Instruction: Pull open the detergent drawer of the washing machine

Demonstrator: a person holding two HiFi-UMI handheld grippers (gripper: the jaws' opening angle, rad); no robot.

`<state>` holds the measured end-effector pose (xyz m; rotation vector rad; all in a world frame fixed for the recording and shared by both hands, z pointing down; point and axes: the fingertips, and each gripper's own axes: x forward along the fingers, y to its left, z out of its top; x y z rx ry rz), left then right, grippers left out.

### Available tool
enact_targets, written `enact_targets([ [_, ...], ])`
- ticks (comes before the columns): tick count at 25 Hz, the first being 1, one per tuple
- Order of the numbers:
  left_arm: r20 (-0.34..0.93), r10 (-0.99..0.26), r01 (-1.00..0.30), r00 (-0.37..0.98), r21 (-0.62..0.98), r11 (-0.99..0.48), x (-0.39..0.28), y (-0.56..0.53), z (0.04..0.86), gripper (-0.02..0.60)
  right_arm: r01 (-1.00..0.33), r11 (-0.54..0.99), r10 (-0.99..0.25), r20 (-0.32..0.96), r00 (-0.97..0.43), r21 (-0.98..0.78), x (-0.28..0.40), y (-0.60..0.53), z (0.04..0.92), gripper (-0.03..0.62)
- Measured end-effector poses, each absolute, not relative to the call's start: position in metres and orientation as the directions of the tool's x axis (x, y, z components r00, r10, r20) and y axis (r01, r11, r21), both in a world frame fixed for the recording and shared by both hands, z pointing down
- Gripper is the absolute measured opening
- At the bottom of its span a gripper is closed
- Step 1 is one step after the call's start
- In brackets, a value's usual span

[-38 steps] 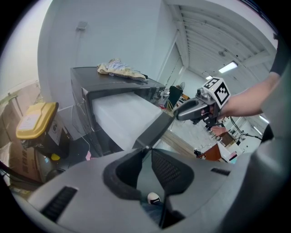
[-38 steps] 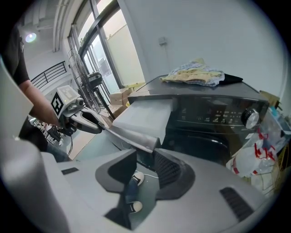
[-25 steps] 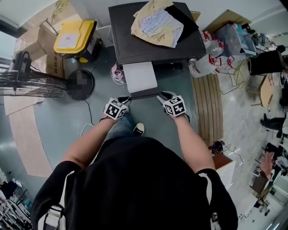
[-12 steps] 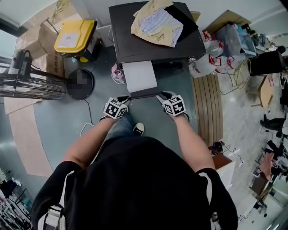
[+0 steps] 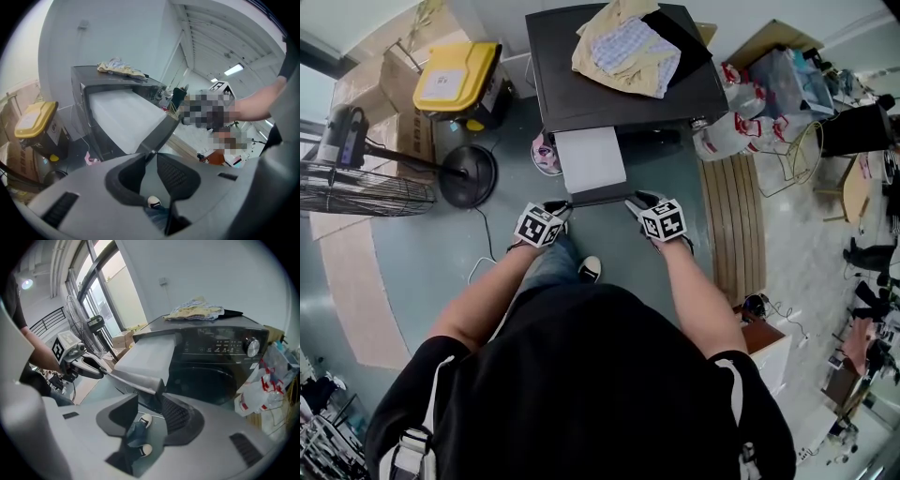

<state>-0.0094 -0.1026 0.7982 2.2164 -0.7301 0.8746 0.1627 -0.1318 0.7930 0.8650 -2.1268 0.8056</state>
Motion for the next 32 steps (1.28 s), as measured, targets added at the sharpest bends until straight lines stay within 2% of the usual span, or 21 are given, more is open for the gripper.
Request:
enact_targets([
  [4, 0.740, -0.257, -0.683, 0.622, 0.352, -0.640, -0.012, -0.102, 0.799, 0.084, -0.767, 0.576, -0.333, 0.776, -0.536, -0.282, 0.167, -0.127, 0.794, 0.173],
  [32, 0.707, -0.371, -0.728, 0.602, 0.295, -0.619, -0.040, -0.103, 0.757, 0.087, -0.789, 0.552, -0.437, 0.713, -0.548, -0.268, 0.188, -0.117, 0.747, 0.173],
])
